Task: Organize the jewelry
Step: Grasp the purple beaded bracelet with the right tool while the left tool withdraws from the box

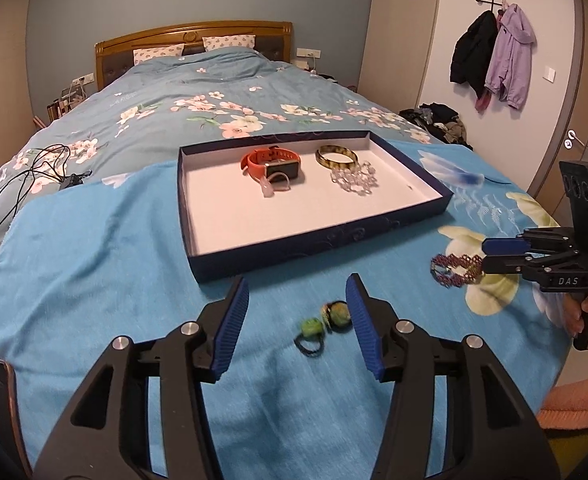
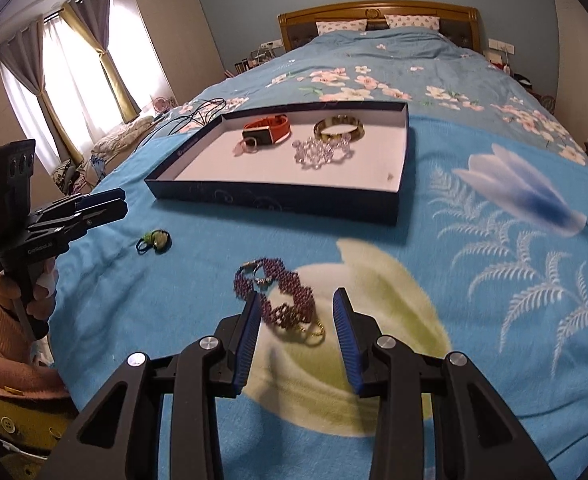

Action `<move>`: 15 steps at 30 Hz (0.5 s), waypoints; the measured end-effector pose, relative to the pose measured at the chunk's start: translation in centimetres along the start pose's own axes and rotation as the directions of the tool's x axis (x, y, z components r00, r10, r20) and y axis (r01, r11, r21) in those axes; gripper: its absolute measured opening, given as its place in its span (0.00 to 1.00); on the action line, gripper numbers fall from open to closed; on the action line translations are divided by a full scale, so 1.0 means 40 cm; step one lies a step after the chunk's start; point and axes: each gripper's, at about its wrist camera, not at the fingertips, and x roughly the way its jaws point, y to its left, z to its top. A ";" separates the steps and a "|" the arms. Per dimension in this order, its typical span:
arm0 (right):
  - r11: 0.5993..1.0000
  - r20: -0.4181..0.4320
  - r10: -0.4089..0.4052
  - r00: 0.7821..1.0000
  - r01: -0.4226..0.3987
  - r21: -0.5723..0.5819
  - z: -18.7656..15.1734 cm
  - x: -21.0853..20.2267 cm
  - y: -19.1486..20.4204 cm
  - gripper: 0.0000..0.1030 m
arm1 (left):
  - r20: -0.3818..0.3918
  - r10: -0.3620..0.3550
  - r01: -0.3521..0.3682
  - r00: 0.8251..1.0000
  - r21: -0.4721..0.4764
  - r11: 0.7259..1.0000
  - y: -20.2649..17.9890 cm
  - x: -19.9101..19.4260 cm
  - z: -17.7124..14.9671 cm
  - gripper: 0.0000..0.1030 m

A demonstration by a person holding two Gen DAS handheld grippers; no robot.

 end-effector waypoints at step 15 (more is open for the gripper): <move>1.000 0.043 0.017 0.999 -0.017 0.008 0.028 0.007 0.024 0.05 | -0.013 -0.035 0.035 0.999 -0.008 0.999 -0.015 0.004 -0.030 0.49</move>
